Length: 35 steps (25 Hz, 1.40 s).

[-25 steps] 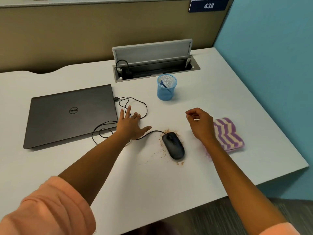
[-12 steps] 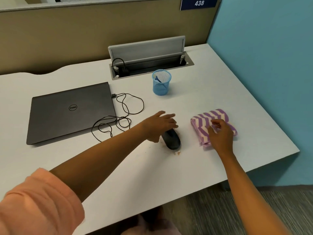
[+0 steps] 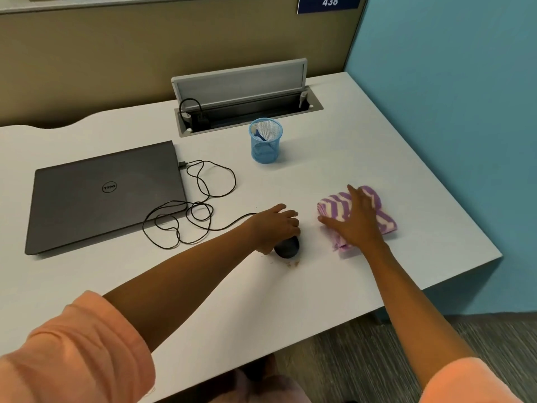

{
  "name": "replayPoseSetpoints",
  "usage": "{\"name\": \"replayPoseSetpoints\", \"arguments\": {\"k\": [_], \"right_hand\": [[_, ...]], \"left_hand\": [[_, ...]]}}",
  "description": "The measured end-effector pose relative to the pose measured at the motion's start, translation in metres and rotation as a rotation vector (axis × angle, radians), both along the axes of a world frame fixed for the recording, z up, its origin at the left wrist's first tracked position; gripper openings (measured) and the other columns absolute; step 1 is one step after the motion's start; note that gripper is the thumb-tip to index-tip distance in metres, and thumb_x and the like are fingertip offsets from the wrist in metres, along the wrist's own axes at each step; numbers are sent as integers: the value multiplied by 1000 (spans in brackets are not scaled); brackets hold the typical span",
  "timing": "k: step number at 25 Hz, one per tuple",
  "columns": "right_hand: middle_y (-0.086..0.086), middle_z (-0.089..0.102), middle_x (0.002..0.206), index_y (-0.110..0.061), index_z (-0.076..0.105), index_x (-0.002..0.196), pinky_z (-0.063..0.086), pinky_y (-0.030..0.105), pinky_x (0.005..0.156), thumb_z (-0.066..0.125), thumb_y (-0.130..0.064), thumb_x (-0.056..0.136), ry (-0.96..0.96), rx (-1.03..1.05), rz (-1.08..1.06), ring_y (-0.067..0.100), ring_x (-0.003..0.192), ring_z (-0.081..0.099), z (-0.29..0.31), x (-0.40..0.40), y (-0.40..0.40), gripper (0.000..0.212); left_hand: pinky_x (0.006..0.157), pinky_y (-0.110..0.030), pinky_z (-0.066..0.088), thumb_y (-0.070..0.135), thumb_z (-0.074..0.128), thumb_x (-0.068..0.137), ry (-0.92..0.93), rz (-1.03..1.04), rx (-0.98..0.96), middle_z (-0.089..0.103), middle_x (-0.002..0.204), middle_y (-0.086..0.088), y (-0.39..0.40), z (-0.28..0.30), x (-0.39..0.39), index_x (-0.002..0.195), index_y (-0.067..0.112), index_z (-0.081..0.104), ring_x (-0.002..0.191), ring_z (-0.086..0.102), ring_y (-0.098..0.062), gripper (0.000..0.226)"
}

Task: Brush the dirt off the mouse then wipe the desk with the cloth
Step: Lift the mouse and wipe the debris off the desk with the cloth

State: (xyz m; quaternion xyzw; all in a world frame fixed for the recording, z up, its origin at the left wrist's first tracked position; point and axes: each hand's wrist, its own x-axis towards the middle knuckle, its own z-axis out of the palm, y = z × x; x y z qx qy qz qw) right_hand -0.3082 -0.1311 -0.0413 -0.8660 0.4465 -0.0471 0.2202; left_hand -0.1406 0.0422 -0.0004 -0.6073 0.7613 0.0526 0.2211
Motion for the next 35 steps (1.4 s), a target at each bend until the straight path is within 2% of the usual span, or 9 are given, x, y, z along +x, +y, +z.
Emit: {"name": "replayPoseSetpoints", "arguments": {"k": [3,7,11,17,20,27,31,33,35], "right_hand": [[6,9,163,-28,17,152,7,58,118,50,-79,73,239,-149,75,38,149,6,-17,4,8,100],[6,10,163,-27,16,152,7,63,116,47,-73,80,264,-187,51,37,149,7,-16,3,7,91],[14,7,162,-26,15,153,6,70,111,52,-64,84,194,-205,-116,45,147,1,-24,-4,27,87],[18,1,162,-19,4,155,4,70,112,46,-36,98,272,-161,-159,48,146,-4,-30,8,33,73],[20,5,161,-15,7,155,7,71,112,45,-34,99,299,-133,-152,50,145,1,-25,26,29,70],[11,9,162,-21,15,154,7,61,117,41,-32,100,229,-12,53,40,148,5,-6,94,30,61],[12,26,156,-31,28,148,28,57,112,52,-29,93,72,177,227,41,140,29,7,125,53,60],[14,31,153,-33,26,148,36,58,109,55,-32,91,157,257,309,42,136,37,9,135,69,64],[11,30,153,-27,23,150,28,50,116,59,-34,91,335,139,420,34,141,33,10,145,90,70]], "left_hand": [[118,-41,16,18,67,84,18,7,1,43,147,-2,-1,-4,1,143,18,43,146,24,-24,64],[115,-40,22,15,63,85,36,10,-15,50,139,-1,-3,-6,1,137,18,49,139,33,-23,54],[114,-42,23,15,64,85,33,3,-5,53,133,-1,-6,-5,2,134,18,50,133,38,-23,51],[119,-47,14,11,65,85,101,49,16,47,141,1,-1,11,14,143,21,42,138,30,-21,63],[119,-49,12,11,67,85,99,70,-4,44,145,1,6,33,30,144,23,41,142,25,-22,66],[118,-50,10,8,70,81,88,209,-161,50,138,3,26,99,85,138,27,47,137,27,-24,65],[117,-51,11,7,75,77,88,302,-236,53,135,3,41,130,111,135,27,50,135,29,-24,66],[116,-50,13,10,77,76,74,320,-259,55,133,4,47,138,118,136,27,51,133,30,-24,68],[115,-49,13,11,76,76,60,328,-270,55,133,4,54,140,122,137,27,50,134,29,-23,68]]}}
